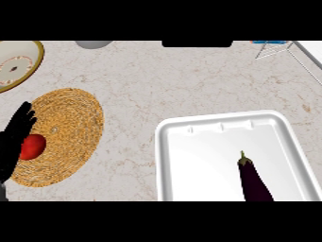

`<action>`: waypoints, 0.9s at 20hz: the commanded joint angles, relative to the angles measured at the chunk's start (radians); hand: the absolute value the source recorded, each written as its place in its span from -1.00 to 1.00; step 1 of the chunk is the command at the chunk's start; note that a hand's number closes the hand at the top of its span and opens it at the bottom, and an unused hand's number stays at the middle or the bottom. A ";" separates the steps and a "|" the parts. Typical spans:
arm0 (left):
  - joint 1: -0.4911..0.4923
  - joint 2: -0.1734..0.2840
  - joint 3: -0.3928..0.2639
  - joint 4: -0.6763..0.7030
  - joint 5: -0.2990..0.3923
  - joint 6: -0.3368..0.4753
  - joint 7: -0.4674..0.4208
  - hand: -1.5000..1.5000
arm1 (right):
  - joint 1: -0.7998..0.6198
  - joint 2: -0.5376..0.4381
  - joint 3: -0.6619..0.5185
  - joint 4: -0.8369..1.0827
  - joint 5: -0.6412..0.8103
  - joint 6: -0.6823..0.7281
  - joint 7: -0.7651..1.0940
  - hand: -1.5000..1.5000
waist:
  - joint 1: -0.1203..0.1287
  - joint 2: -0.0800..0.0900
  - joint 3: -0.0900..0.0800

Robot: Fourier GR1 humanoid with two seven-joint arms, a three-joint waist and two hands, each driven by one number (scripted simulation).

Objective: Pick the bell pepper from the tray and place it in the tiered shelf

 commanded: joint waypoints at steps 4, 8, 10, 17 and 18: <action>0.043 -0.034 -0.016 0.021 -0.017 -0.007 -0.003 0.00 | 0.068 -0.116 -0.065 0.094 -0.031 -0.093 -0.026 1.00 | -0.002 0.005 -0.006; -0.005 -0.049 -0.022 0.013 -0.027 0.006 0.028 0.00 | 0.085 -0.122 -0.082 0.165 -0.051 -0.205 -0.021 1.00 | 0.002 0.006 -0.006; -0.024 -0.027 -0.012 0.004 -0.028 0.000 0.067 0.00 | 0.098 -0.119 -0.104 0.184 -0.088 -0.249 -0.030 1.00 | 0.000 0.006 -0.006; 0.030 -0.055 0.002 0.011 -0.024 -0.008 0.017 0.00 | 0.217 -0.168 -0.181 0.192 -0.121 -0.392 0.002 -1.00 | -0.001 0.005 -0.006; 0.027 -0.039 0.021 0.060 -0.017 -0.034 -0.017 0.00 | 0.182 -0.192 -0.177 0.241 -0.119 -0.378 0.007 -1.00 | 0.002 0.007 -0.006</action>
